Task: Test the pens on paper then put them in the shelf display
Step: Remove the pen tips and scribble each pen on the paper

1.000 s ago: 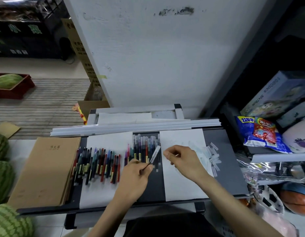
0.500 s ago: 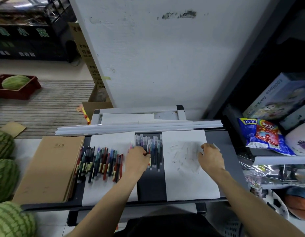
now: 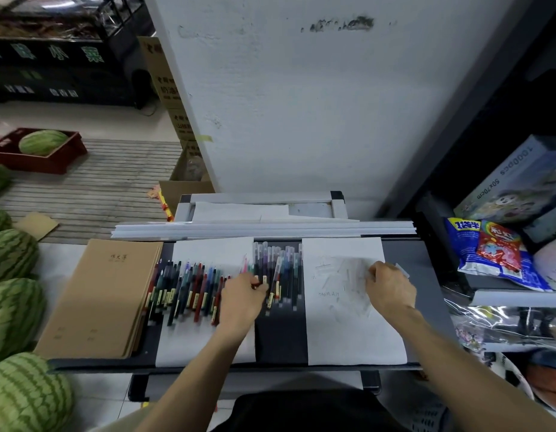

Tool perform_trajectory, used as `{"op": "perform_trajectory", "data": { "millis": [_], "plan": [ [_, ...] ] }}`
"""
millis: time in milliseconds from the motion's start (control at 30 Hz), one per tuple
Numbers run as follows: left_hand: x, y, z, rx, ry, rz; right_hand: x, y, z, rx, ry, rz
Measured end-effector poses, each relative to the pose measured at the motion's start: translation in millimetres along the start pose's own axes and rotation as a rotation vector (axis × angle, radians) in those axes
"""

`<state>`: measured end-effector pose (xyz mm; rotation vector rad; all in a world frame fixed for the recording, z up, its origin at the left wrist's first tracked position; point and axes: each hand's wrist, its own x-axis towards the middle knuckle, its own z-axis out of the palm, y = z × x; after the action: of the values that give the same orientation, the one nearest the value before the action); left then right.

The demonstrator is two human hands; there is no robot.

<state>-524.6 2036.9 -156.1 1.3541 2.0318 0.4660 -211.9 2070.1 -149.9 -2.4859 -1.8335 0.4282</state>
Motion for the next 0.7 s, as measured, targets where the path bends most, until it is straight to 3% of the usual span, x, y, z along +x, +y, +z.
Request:
{"op": "perform_trajectory", "data": {
  "millis": [233, 700],
  "plan": [
    [3.6, -62.8, -43.6, 0.136, 0.185, -0.117, -26.8, -25.5, -3.0, 0.051, 0.056, -0.163],
    [14.2, -54.8, -49.0, 0.440, 0.076, -0.132, -91.4, -89.4, -13.5, 0.260, 0.044, -0.474]
  ]
}}
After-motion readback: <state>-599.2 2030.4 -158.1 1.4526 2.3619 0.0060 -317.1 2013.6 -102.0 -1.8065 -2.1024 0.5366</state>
